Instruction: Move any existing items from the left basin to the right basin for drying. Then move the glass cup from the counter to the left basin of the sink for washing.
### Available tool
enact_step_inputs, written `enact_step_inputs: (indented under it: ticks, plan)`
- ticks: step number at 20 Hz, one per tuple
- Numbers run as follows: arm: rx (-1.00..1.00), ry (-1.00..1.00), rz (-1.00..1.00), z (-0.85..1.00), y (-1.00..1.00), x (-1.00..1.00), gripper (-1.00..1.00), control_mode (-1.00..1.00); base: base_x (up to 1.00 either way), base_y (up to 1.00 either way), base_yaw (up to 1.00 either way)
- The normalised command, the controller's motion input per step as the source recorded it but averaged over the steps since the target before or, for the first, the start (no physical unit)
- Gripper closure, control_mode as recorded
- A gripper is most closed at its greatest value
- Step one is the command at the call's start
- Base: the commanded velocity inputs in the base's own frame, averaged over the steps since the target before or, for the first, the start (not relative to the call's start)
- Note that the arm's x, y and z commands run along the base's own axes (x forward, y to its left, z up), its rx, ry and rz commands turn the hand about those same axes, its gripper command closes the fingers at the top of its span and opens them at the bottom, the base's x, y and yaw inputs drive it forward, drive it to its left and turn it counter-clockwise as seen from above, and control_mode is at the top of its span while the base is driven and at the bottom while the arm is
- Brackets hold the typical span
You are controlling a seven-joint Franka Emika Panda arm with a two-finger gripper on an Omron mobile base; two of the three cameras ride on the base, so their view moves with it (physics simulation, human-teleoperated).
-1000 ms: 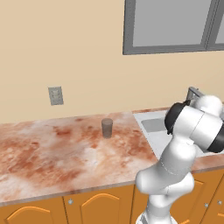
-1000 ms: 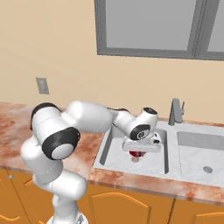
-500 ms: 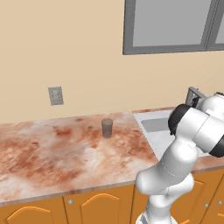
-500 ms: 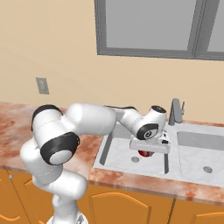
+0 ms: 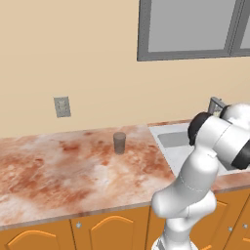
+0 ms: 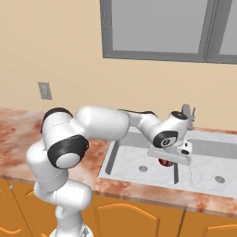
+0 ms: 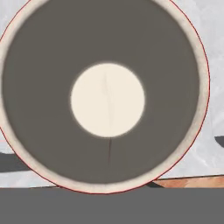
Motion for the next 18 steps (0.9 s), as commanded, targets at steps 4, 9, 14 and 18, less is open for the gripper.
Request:
enact_step_inputs:
  ticks: [4, 9, 14, 18]
  plan:
    - [0.0, 0.0, -0.19, 0.1, -0.4, 0.0, 1.0, -1.0, 0.0, 0.0, 0.0]
    - [0.0, 0.0, -0.11, -0.03, -0.32, -0.01, 1.0, -1.0, 0.0, 0.0, 0.0]
    - [0.0, 0.0, -0.08, 0.0, -0.2, 0.0, 1.0, -1.0, 0.0, 0.0, 0.0]
    - [0.0, 0.0, -0.14, 0.0, -0.23, 0.0, 1.0, -1.0, 0.0, 0.0, 0.0]
